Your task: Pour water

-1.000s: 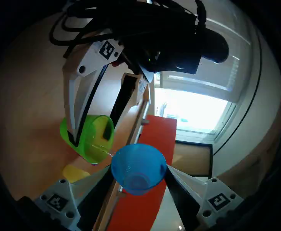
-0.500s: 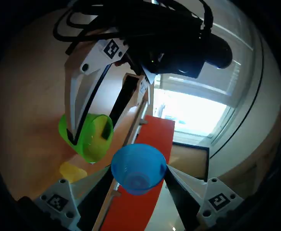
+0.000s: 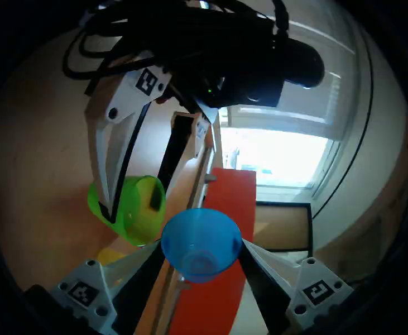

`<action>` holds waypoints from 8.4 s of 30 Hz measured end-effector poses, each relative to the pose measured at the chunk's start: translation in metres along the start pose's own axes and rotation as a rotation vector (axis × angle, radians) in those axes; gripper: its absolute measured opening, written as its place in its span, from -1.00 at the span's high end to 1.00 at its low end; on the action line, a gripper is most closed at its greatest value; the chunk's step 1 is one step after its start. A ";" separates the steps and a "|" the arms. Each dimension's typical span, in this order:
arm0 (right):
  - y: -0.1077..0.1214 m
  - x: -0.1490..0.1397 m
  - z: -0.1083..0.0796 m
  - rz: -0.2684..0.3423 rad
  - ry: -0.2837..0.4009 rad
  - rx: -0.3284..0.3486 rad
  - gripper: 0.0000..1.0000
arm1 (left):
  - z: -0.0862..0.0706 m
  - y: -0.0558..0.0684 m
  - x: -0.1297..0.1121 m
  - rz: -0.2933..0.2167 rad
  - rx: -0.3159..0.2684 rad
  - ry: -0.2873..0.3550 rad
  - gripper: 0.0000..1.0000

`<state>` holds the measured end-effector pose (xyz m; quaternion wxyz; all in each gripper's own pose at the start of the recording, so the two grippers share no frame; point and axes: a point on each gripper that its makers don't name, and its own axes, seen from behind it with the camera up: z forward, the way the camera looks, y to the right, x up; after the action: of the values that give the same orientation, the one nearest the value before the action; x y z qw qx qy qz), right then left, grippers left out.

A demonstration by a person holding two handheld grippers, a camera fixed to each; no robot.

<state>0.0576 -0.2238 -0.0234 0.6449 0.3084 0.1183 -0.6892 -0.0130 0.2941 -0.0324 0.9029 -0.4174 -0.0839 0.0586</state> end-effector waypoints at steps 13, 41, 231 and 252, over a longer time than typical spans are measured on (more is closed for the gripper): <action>0.007 -0.027 0.006 0.509 0.013 -0.023 -0.82 | -0.008 -0.006 0.001 -0.005 0.016 -0.001 -0.75; -0.032 -0.061 0.001 1.327 -0.001 0.043 -0.82 | -0.034 -0.038 0.001 -0.008 0.092 -0.005 -0.75; -0.102 -0.187 -0.151 1.566 -0.341 -0.720 -1.00 | -0.215 -0.180 -0.015 -0.092 0.914 0.198 -0.79; -0.106 -0.197 -0.146 1.586 -0.428 -0.714 -1.00 | -0.201 -0.201 -0.061 -0.103 0.960 0.218 -0.79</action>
<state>-0.0085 0.0337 -0.0483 0.9975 -0.0548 -0.0451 -0.0058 -0.0255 0.0041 -0.0138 0.9985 0.0465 0.0271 0.0018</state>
